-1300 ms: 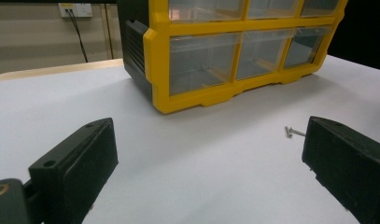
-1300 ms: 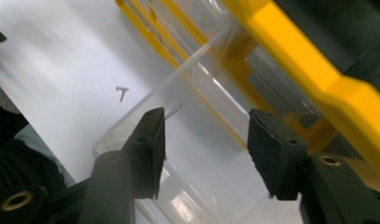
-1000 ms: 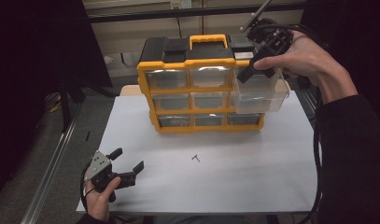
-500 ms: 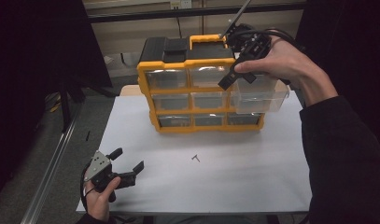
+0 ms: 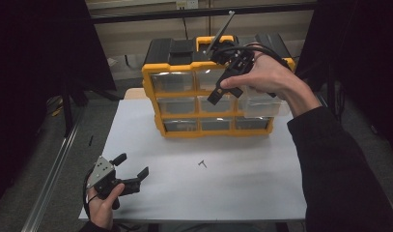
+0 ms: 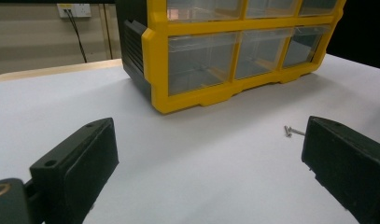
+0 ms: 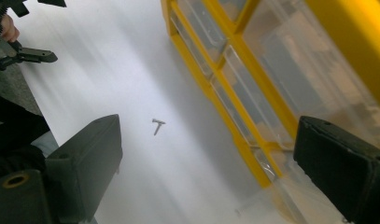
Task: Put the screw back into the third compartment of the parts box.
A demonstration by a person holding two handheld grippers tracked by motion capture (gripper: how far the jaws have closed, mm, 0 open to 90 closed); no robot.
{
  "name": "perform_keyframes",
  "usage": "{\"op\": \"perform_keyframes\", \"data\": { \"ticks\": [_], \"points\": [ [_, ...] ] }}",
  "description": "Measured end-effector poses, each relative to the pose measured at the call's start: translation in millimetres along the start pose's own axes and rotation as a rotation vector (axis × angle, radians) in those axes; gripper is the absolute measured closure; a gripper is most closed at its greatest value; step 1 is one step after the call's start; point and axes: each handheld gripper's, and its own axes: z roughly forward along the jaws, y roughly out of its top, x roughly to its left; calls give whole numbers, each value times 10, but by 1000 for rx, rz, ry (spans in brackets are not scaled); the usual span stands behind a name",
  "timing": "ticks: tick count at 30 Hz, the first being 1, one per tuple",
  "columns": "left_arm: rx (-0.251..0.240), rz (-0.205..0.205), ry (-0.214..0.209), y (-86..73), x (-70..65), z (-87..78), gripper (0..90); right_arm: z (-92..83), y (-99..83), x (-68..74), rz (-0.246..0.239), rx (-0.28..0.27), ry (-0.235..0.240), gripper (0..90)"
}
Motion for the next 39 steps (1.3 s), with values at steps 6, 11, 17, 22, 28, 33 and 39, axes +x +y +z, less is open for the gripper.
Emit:
{"op": "perform_keyframes", "data": {
  "ticks": [6, 11, 17, 22, 28, 33, 39],
  "points": [
    [9, 11, -1, 0, 10, -4, 35, 183, 13, 55, 15, 6, 9, 65],
    [9, 11, 0, 0, 9, -4, 35, 331, 30, 131, -3, 23, 18, 66],
    [10, 11, 1, -1, 10, -6, 35, 525, 52, 236, -11, 43, 35, 75],
    [9, 13, 2, -1, 10, -3, 35, 609, 70, 329, -21, 47, 41, 76],
    [9, 13, 1, -1, 10, -4, 35, 740, 50, 432, -32, 61, 47, 70],
    [9, 12, 0, -1, 10, -4, 35, 981, 1, 508, -45, 107, 62, 72],
    [9, 12, -1, -1, 13, -5, 35, 1230, -70, 513, -33, 125, 86, 72]
  ]
}}
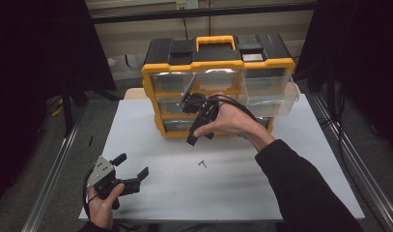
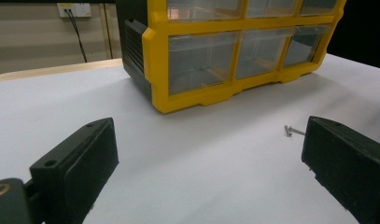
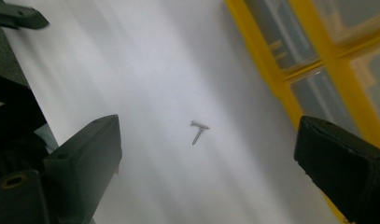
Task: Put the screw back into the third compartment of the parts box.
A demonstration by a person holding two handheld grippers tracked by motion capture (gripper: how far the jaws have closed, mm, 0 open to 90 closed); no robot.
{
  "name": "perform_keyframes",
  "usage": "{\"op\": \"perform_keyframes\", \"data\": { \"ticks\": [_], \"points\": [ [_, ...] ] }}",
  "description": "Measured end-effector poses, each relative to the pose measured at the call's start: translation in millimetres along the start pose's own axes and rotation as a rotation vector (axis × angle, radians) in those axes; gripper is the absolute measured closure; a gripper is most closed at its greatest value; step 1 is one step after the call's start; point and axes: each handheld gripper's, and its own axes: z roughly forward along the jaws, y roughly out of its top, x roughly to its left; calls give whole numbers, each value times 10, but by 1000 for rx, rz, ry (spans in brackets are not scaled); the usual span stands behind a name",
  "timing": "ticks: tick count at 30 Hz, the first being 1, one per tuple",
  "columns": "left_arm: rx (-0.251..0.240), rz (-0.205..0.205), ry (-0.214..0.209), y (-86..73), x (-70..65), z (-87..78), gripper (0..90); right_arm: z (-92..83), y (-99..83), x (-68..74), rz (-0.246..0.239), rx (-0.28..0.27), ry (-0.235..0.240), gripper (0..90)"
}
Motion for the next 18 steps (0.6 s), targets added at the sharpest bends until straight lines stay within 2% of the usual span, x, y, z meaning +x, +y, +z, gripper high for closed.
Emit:
{"op": "perform_keyframes", "data": {
  "ticks": [1, 5, 15, 18],
  "points": [
    [0, -1, 0, 0, -2, -1, 35, 116, -27, -15, 8, 8, 14, 63],
    [0, 1, 0, -1, 0, 1, 35, 336, -80, -56, 34, 45, 25, 64],
    [0, 11, -6, 2, -5, 1, 35, 619, -198, -220, 74, 86, 24, 98],
    [0, 8, -9, 1, -8, 4, 35, 735, -256, -277, 83, 94, 30, 143]
  ]
}}
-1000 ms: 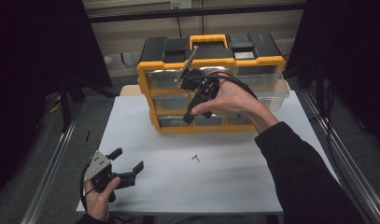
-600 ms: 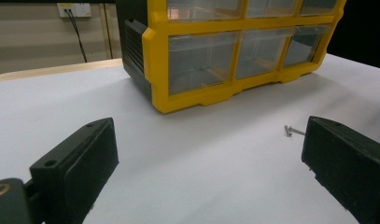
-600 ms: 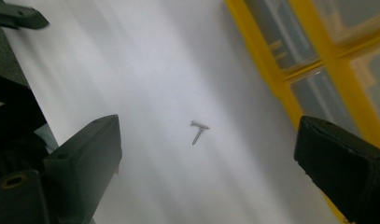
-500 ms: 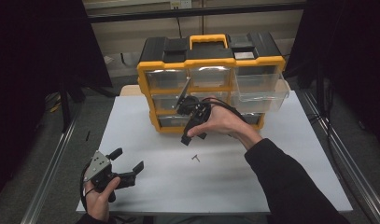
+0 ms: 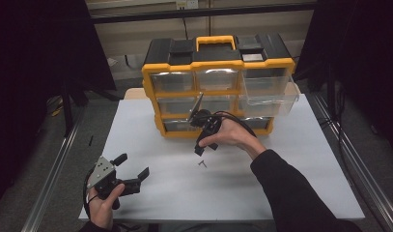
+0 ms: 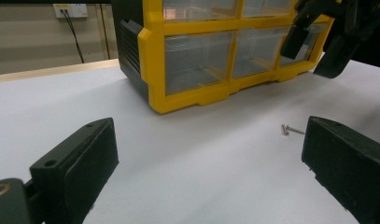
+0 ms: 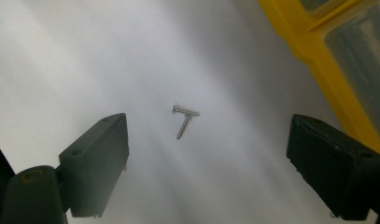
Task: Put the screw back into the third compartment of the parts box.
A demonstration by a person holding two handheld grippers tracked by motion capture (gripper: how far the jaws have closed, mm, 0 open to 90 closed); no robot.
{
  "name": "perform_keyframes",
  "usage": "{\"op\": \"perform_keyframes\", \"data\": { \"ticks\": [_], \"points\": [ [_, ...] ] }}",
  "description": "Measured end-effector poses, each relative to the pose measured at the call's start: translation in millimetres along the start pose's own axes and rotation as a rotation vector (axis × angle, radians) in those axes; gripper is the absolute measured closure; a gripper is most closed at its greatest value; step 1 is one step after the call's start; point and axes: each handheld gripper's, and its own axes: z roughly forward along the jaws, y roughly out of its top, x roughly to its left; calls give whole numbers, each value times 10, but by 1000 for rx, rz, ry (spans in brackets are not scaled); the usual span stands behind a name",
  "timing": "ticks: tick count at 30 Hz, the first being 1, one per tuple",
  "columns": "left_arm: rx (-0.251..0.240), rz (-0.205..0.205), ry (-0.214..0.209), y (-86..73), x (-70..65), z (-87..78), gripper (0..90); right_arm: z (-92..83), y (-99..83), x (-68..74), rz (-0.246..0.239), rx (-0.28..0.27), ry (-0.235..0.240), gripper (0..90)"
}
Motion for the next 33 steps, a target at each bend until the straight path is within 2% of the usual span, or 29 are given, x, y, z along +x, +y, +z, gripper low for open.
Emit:
{"op": "perform_keyframes", "data": {
  "ticks": [1, 4, 5, 7, 8, 10, 11, 12, 13, 16, 17, 19, 20, 24, 26, 28, 29, 33],
  "points": [
    [0, 3, 4, 0, 5, -3, 35, 34, -7, -26, -25, -8, -3, 161],
    [-1, 1, 6, 0, 2, -4, 35, 96, -24, -35, -31, -11, 8, 190],
    [0, 1, 6, -1, 0, -3, 35, 135, -37, -30, -8, 13, 20, 219],
    [1, 1, 6, -1, 2, -3, 35, 169, -45, -24, 4, 10, 30, 233],
    [0, 3, 6, 0, 5, -4, 35, 227, -56, -39, 5, 32, 35, 263],
    [5, 6, 2, 0, 7, -7, 35, 264, -64, -40, 4, 35, 28, 283],
    [0, 4, 6, 0, 6, -4, 35, 340, -83, -44, 5, 53, 30, 304],
    [0, 4, 6, 0, 6, -4, 35, 340, -83, -44, 5, 53, 30, 304],
    [0, 1, 4, 0, 4, -3, 35, 403, -103, -38, 17, 66, 38, 353],
    [0, 2, 4, -1, 5, -2, 35, 465, -121, -40, 10, 71, 44, 386],
    [0, 2, 4, -1, 3, -3, 35, 518, -127, -24, 22, 87, 45, 439],
    [4, 4, 6, -1, 3, -6, 35, 542, -126, -19, 9, 76, 59, 451],
    [4, 5, 3, -2, 6, -6, 35, 575, -131, -10, 1, 81, 62, 495],
    [1, 2, 4, -1, 3, -4, 35, 572, -121, 17, 21, 103, 61, 551],
    [1, 2, 4, -2, 5, -3, 35, 599, -129, 8, -8, 107, 56, 595],
    [5, 9, 6, 0, 9, -7, 35, 608, -118, 46, 17, 111, 63, 611],
    [2, 4, 3, -1, 6, -5, 35, 626, -125, 30, -7, 103, 55, 615],
    [2, 7, 5, -1, 9, -7, 35, 657, -114, 44, -26, 111, 48, 631]
  ]
}}
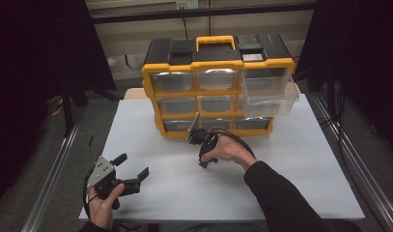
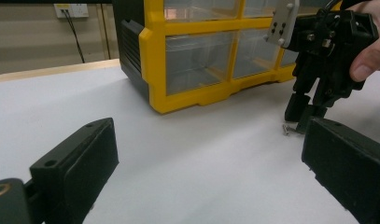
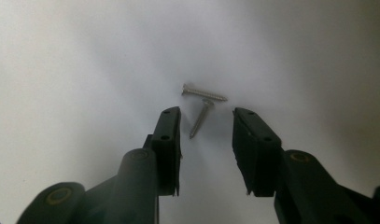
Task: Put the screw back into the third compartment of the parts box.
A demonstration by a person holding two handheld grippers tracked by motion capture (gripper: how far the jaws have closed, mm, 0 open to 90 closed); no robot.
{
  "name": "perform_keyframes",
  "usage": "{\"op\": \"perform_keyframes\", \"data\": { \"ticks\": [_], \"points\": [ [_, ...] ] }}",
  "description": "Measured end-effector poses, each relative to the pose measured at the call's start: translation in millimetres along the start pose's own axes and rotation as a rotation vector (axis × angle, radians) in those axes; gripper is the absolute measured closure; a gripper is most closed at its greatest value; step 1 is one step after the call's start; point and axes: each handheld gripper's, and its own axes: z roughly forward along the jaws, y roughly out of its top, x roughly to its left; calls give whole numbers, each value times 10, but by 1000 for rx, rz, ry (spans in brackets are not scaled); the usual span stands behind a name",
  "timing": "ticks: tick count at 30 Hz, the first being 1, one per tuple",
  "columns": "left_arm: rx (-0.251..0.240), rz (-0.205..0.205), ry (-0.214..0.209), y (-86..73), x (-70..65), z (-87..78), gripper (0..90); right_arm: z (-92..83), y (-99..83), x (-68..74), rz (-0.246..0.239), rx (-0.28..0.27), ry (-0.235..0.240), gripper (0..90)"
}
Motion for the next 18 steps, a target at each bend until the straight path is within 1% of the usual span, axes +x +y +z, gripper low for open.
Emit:
{"op": "perform_keyframes", "data": {
  "ticks": [1, 2, 4, 5, 6, 7, 8, 9, 10, 12, 13, 16, 18],
  "points": [
    [0, 0, 0, 0, 0, 0, 35, 29, 8, 20, -1, 8, 1, 632],
    [-1, -5, -3, -1, -3, 1, 35, 21, 9, 15, -15, 16, -7, 637],
    [0, 0, 0, 0, 1, 1, 35, 27, 12, 33, -1, 8, -5, 652],
    [1, 0, -1, 0, 2, 1, 35, 30, 8, 24, -12, 5, -9, 664],
    [1, 1, -1, 0, 2, 0, 35, 30, 8, 24, -12, 5, -9, 664],
    [1, 1, -1, -1, 1, 0, 35, 31, 5, 17, -9, 3, -17, 705],
    [1, 0, -2, -1, 1, 0, 35, 31, 5, 17, -9, 3, -17, 705],
    [0, -5, -12, -5, -1, 5, 35, 32, -5, -6, -10, -3, -13, 748],
    [0, -5, -12, -5, -1, 5, 35, 32, -5, -6, -10, -3, -13, 748],
    [0, -4, -6, -2, -8, 4, 35, 26, -13, -49, -7, -5, -8, 806],
    [0, -4, -6, -1, -8, 4, 35, 29, -19, -47, 2, -10, -8, 816],
    [-3, -9, -13, -4, -4, 12, 35, 28, -21, -49, 0, -7, -6, 826],
    [2, -4, -7, -2, -8, 6, 35, 30, -16, -56, -11, -9, -14, 839]
  ]
}}
